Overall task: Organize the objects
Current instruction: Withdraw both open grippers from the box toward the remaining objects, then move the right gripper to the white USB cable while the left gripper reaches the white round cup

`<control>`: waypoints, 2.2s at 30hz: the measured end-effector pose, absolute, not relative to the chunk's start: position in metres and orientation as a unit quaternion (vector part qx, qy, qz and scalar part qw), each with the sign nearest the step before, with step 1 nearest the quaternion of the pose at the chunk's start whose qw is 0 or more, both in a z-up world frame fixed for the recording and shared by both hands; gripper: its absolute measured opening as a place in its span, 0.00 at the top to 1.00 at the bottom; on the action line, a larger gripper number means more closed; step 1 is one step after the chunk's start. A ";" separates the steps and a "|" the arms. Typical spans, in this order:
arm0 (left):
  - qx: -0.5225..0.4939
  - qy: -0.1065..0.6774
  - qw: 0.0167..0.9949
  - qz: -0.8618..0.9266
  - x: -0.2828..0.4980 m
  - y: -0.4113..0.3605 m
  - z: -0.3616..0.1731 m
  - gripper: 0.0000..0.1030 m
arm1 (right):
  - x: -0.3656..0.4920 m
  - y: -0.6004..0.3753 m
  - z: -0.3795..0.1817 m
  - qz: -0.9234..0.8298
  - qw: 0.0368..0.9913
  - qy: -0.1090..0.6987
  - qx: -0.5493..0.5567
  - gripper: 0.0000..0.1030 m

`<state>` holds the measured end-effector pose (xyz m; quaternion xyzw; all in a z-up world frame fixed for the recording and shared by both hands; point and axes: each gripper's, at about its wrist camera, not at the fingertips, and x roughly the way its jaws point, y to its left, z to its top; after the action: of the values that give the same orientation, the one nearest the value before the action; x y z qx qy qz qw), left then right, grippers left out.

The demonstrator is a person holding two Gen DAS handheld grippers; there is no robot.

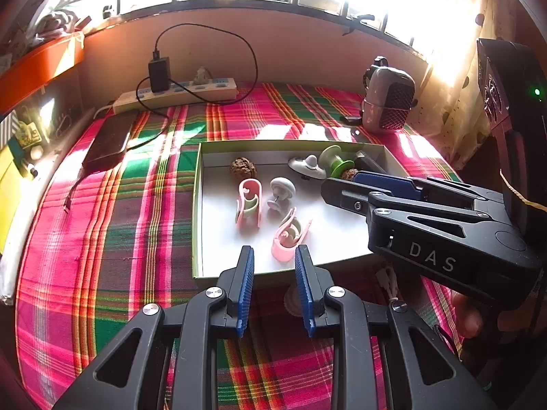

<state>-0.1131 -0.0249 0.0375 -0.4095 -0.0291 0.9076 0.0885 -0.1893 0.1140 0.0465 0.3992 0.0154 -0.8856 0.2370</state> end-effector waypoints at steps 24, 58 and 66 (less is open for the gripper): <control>-0.411 -0.065 0.089 0.905 -0.080 -0.050 0.028 0.72 | -0.135 0.159 0.038 -0.907 0.152 0.007 0.394 0.56; -0.441 -0.062 0.129 0.886 -0.082 -0.042 0.012 0.72 | -0.114 0.142 0.002 -0.892 0.120 0.059 0.431 0.52; -0.447 -0.052 0.133 0.883 -0.091 -0.029 0.009 0.67 | -0.114 0.149 0.003 -0.893 0.125 0.055 0.429 0.68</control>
<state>-0.0906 -0.0290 0.0093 -0.4468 -0.0522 0.8832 0.1327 -0.1139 0.1494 0.0028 0.4291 0.0549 -0.8929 0.1246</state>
